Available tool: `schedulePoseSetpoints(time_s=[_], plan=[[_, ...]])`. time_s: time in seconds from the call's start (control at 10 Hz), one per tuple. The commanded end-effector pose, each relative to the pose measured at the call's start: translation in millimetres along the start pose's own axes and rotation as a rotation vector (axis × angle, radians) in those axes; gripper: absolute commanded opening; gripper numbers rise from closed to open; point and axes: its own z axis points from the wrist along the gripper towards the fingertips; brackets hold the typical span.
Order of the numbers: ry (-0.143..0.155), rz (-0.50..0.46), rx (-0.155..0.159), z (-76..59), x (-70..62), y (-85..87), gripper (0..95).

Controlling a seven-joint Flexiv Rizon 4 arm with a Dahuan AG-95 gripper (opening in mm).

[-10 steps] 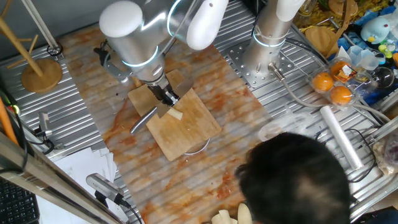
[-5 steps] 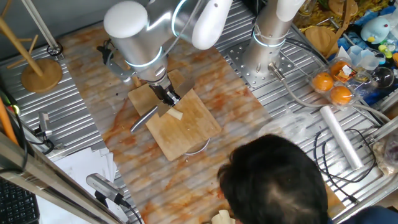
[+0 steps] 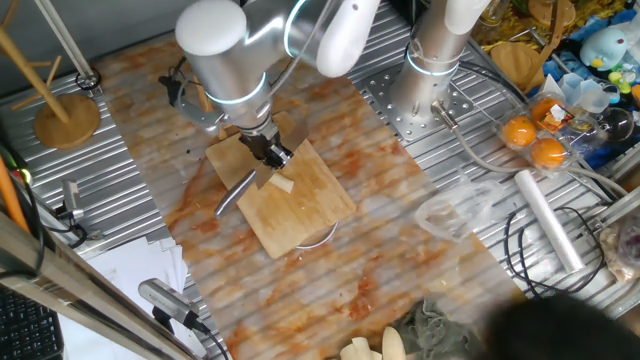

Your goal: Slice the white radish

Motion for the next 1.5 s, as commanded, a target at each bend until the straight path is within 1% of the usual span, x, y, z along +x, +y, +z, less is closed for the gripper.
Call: schedulePoseSetpoints(time_s=[0.1,0.2,0.3,0.4,0.6,0.8,0.9,1.2,1.5], plan=[[0.013,0.081,0.005,5.7,0.2,5.9,0.0],[0.012,0.084,0.007,8.4,0.3,8.4,0.0],[0.013,0.087,0.010,15.9,1.2,14.1,0.0],[0.013,0.080,0.016,19.6,3.1,15.5,0.0],[0.008,0.074,0.018,22.7,6.8,14.4,0.0],[0.004,0.070,0.019,30.1,10.6,16.4,0.0],[0.002,0.068,0.026,34.2,12.0,18.3,0.0],[-0.004,0.060,0.034,38.1,14.7,18.9,0.0],[-0.013,0.050,0.043,41.0,14.1,16.8,0.0]])
